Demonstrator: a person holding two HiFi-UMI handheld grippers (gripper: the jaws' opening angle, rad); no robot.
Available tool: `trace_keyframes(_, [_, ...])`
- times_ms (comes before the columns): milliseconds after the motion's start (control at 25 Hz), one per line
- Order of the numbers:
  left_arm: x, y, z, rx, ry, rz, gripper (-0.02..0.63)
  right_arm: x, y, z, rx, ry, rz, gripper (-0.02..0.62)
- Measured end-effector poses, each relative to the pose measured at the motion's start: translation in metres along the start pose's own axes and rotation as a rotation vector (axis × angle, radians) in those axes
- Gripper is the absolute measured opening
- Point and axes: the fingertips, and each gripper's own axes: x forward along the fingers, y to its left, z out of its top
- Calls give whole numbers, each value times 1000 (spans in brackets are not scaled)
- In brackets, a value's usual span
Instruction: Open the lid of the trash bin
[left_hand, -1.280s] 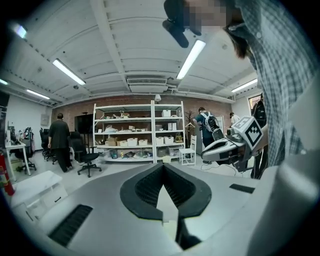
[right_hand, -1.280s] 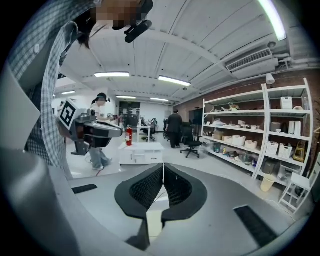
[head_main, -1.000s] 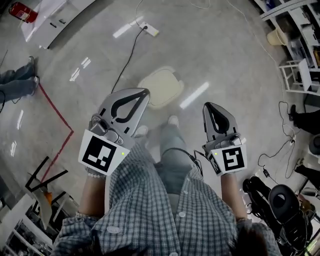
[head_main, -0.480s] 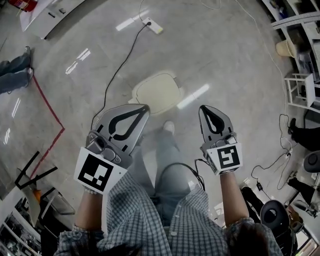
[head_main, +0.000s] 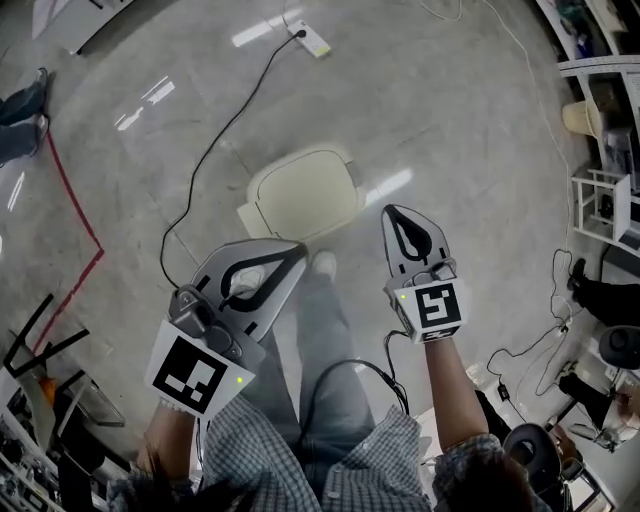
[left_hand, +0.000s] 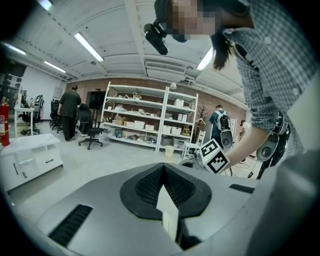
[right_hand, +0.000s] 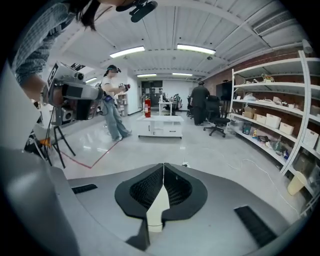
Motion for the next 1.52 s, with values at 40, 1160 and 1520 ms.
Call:
trace_keyframes(40, [2,-1,-5,-8,0,1,-2,6,0,-8,3,11,8,21])
trace_keyframes(1160, [44,0,-78,-156,15,47,-2,141,-48,-189,120,337,-6,21])
trace_keyframes(1520, [51,-1,-91,-144,43,31,-2,155,-41,-225,86,445,47,21])
